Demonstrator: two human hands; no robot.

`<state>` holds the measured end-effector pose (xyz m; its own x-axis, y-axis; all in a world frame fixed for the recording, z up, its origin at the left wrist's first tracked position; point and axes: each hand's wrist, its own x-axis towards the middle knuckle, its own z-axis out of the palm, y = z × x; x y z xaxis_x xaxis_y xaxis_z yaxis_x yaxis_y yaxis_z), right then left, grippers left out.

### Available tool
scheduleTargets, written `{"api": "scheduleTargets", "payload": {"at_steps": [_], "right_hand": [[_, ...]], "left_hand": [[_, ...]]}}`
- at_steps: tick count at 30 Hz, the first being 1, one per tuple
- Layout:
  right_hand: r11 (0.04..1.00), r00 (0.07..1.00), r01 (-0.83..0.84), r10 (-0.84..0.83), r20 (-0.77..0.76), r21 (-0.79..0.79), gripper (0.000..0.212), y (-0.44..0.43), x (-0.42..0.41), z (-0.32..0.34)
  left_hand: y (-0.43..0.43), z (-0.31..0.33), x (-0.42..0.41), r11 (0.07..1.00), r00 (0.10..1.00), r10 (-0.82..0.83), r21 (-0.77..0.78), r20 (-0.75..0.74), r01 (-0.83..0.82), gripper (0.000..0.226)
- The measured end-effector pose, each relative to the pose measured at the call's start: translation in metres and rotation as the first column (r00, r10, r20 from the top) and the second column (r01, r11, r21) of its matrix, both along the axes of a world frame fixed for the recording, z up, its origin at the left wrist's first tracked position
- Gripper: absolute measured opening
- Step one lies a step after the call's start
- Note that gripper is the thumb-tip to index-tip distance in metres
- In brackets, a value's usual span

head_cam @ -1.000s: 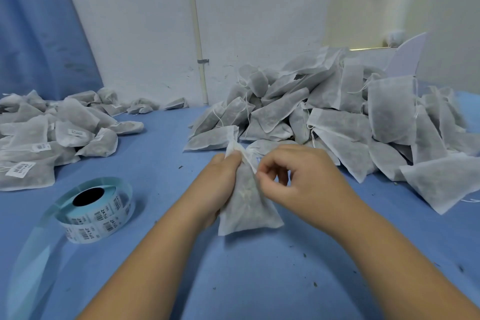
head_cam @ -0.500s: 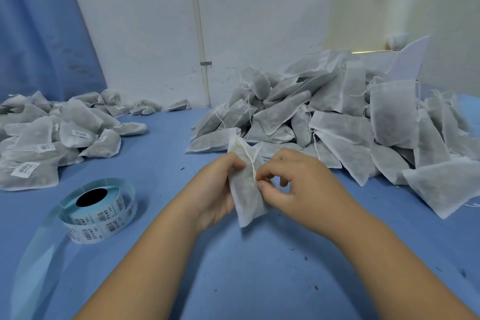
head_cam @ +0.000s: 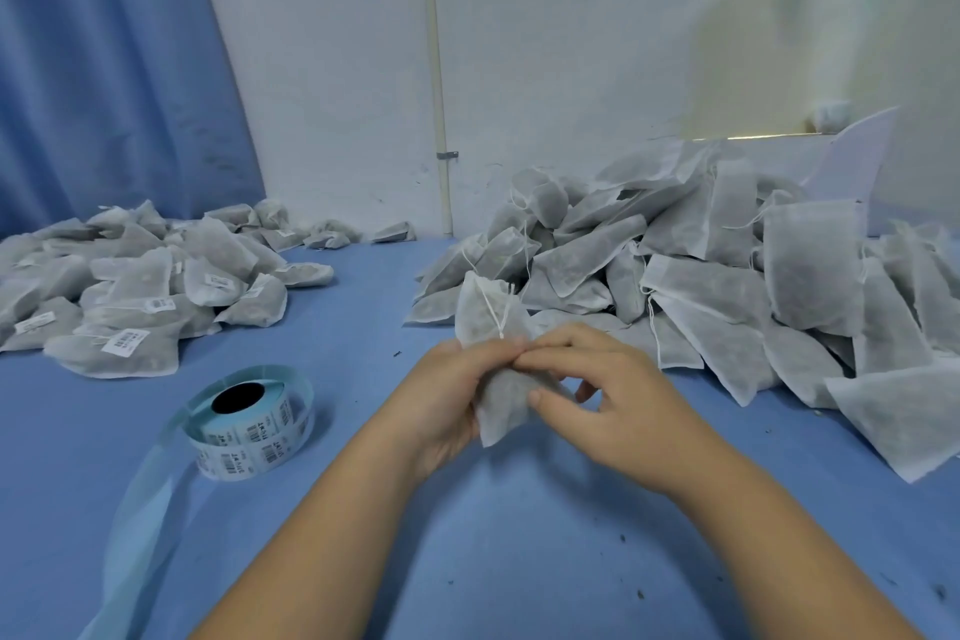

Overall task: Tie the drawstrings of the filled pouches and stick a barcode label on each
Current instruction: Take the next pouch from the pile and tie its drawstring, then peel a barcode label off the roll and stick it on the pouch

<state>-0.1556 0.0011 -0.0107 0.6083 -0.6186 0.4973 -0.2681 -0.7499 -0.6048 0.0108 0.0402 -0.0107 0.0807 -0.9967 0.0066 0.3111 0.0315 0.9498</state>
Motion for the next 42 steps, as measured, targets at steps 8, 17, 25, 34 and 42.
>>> {"api": "scheduleTargets", "payload": {"at_steps": [8,17,25,34,42], "right_hand": [[0.892,0.919,-0.251,0.098,0.381,0.376,0.023,0.022,0.019,0.001],[0.858,0.991,-0.135,0.109,0.083,0.496,0.018,0.058,0.102,-0.009],[0.887,0.992,-0.043,0.092,-0.083,0.460,0.019,0.106,0.198,-0.010],[0.722,0.991,0.134,-0.085,-0.104,0.679,0.037,0.113,0.259,0.005],[0.611,0.995,0.022,-0.092,0.044,0.791,0.021,0.106,0.263,0.004]], "left_hand": [[0.048,0.037,0.029,0.979,0.970,0.201,-0.016,0.133,-0.201,0.016],[0.125,0.062,0.123,0.851,0.845,0.525,-0.058,0.104,-0.521,0.012],[0.183,0.039,0.196,0.740,0.726,0.666,-0.031,0.171,-0.672,0.024],[0.213,0.001,0.232,0.725,0.714,0.653,0.065,0.251,-0.686,0.018],[0.214,-0.012,0.238,0.842,0.850,0.510,0.126,0.128,-0.524,0.022]]}}
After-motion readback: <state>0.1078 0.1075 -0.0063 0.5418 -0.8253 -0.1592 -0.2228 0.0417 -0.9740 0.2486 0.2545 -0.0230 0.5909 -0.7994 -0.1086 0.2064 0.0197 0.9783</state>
